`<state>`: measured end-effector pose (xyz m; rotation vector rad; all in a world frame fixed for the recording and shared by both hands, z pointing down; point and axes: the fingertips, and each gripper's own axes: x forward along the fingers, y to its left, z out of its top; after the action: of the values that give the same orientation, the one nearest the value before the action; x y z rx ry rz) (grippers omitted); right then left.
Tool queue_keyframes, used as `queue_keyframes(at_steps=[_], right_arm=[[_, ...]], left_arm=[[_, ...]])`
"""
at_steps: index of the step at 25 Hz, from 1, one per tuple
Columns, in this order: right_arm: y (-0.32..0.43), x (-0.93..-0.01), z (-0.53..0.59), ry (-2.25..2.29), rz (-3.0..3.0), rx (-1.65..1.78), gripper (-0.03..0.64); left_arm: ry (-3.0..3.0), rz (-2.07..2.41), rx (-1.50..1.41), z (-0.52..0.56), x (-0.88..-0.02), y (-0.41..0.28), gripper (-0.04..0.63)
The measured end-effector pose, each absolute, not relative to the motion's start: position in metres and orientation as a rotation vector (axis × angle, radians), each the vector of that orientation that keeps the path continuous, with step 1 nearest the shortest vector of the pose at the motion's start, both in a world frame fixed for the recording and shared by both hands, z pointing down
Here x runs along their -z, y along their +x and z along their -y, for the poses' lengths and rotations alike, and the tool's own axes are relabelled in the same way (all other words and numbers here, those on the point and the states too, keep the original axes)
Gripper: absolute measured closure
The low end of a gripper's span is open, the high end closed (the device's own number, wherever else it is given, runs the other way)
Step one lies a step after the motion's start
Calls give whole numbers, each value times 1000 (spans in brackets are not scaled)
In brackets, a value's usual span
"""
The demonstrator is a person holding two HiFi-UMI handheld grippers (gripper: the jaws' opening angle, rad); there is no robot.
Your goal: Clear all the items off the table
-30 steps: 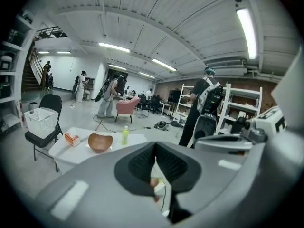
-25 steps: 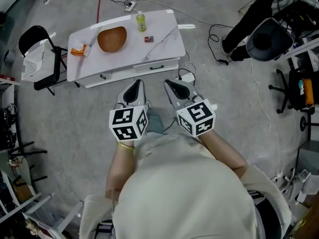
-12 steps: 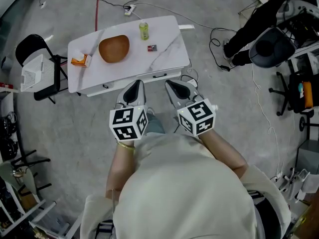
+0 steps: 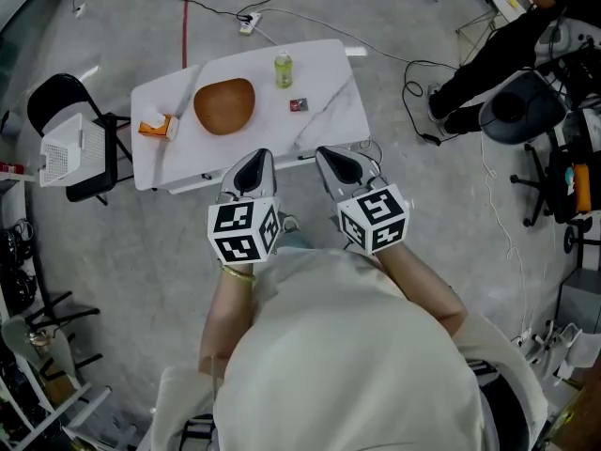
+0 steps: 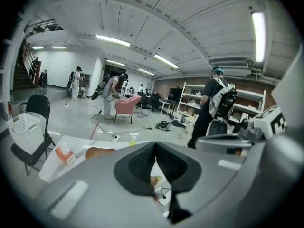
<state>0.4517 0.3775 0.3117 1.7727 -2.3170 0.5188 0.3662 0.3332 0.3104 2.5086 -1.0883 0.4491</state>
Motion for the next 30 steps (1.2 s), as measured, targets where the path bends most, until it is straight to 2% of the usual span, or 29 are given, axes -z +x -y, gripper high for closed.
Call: queue_keyframes(at_steps=[17,30], right_arm=[[443,-328,-288,1785,2289,-549,624],[479,-360,-245,1703,2244,-590,623]], left_arm=[[2495,1062,-491,-250,-333,356,586],[2420,1082,-503,-208,-367,379,586]])
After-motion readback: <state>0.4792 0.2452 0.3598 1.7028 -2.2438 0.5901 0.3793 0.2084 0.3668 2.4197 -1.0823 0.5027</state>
